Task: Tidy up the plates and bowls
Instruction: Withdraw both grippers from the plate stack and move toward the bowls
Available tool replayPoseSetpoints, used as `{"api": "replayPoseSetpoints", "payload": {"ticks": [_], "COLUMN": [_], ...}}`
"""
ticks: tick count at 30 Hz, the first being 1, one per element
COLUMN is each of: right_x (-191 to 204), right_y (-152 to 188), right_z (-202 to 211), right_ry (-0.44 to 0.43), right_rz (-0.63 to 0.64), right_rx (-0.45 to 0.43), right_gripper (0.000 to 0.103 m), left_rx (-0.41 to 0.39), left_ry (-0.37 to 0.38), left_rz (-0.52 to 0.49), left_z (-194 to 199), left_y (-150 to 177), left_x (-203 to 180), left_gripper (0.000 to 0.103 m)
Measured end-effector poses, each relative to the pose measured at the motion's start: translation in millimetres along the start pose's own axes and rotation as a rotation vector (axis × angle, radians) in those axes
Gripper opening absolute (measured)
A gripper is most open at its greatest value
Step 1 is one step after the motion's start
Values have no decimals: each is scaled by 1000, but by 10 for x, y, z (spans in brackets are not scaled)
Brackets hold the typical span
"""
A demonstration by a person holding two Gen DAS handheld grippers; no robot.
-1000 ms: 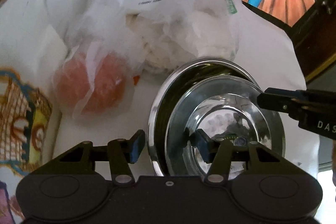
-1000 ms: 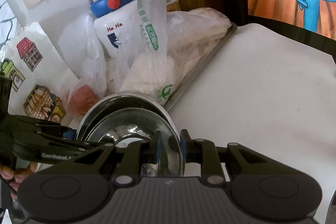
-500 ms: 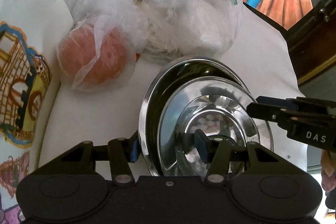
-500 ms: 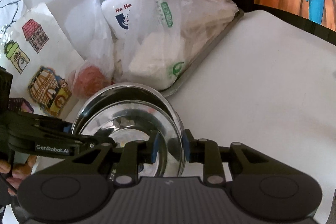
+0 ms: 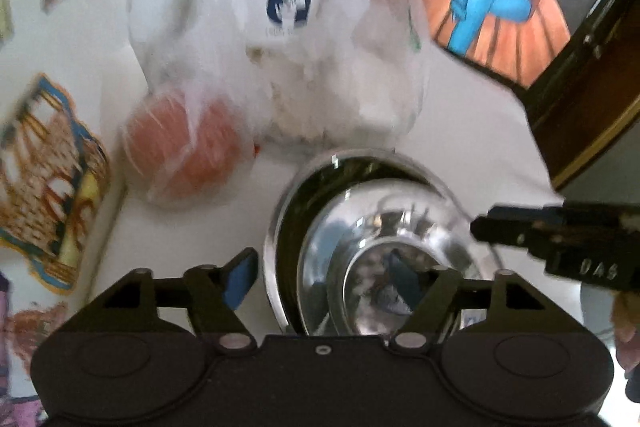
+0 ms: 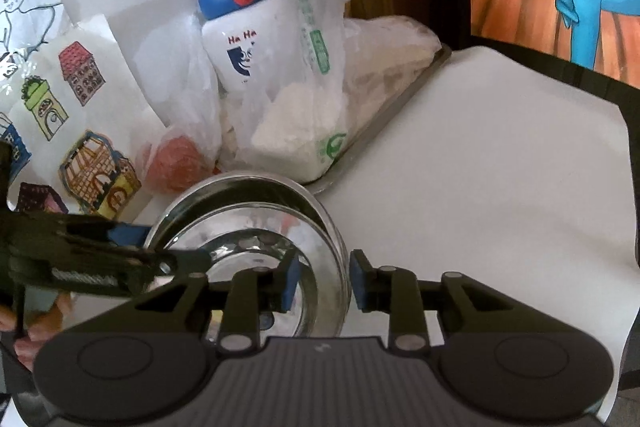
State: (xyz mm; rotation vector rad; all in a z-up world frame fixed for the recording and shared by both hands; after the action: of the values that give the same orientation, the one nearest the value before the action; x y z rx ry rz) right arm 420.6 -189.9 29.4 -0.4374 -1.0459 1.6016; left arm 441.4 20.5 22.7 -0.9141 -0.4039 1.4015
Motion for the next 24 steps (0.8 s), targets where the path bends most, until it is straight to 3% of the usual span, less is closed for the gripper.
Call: {"api": "replayPoseSetpoints", "payload": {"ticks": [2, 8, 14, 17, 24], "right_x": [9, 48, 61, 67, 27], "right_y": [21, 124, 232, 269, 284], "right_z": [39, 146, 225, 246, 254], "right_ry": [2, -10, -5, -7, 26], "right_rz": [8, 13, 7, -14, -42], "right_rx": [-2, 36, 63, 66, 35], "right_gripper": [43, 43, 42, 31, 19], "left_rx": [-38, -57, -31, -25, -18], "left_ry": [-17, -72, -80, -61, -9], "left_rz": [-23, -34, 35, 93, 148], "left_z": [105, 190, 178, 155, 81], "left_y": [-54, -63, 48, 80, 109], "left_x": [7, 118, 330, 401, 403], "left_gripper": [78, 77, 60, 55, 44]}}
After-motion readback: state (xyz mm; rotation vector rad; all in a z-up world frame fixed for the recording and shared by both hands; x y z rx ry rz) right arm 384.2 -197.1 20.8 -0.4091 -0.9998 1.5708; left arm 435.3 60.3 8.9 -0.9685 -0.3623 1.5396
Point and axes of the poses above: each gripper's, at about its wrist camera, not at the fingertips, and z roughly against the way its jaws point, x to its left, y to its underside, the point moved 4 cm from there along -z, roughly the way its jaws point, and after that the axes turned 15 degrees about -x, right-handed, at the moved point
